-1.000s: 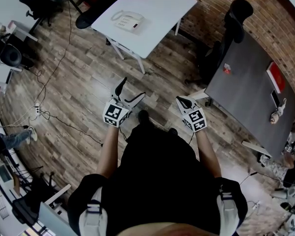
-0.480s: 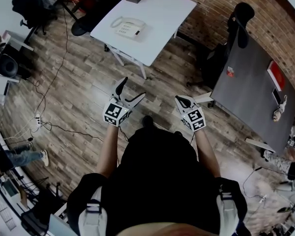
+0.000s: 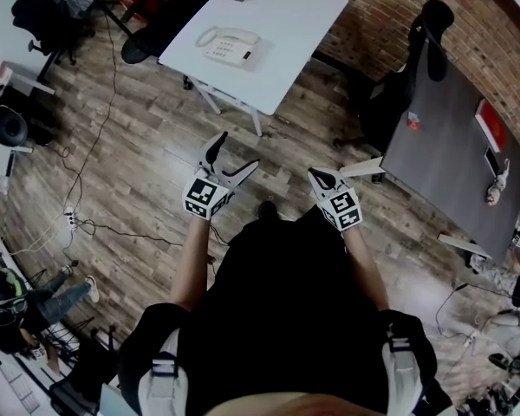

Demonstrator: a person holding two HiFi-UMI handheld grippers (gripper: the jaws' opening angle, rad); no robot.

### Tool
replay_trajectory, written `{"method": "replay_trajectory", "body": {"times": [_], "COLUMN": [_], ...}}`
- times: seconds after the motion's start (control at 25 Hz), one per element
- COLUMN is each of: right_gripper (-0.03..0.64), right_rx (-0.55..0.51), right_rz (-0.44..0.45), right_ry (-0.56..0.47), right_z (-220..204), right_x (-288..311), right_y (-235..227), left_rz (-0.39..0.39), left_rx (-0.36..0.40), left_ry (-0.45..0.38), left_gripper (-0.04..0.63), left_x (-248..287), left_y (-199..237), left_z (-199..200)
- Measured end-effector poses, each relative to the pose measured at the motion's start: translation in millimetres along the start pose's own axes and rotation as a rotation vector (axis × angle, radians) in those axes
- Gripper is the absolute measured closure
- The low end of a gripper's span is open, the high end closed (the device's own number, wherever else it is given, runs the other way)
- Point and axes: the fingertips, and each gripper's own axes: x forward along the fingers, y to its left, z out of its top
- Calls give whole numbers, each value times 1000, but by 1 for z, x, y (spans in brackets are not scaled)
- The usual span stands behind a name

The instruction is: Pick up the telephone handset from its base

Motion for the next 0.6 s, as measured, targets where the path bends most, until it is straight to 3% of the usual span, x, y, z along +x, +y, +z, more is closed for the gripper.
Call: {"method": "replay_trajectory", "body": {"times": [0.32, 0.6], "right_gripper": [620, 620], "right_rx": [11, -11], "right_rz": [34, 82], "right_ry": [6, 2], "right_z": [4, 17], "right_x": [27, 62], "right_y": [6, -17], "left_rz": [15, 67], "left_rx": [-6, -7], "left_ry": [27, 53], "left_gripper": [167, 167], "left_x": [-12, 11], "left_y": [15, 51], "left_z": [-9, -16]}}
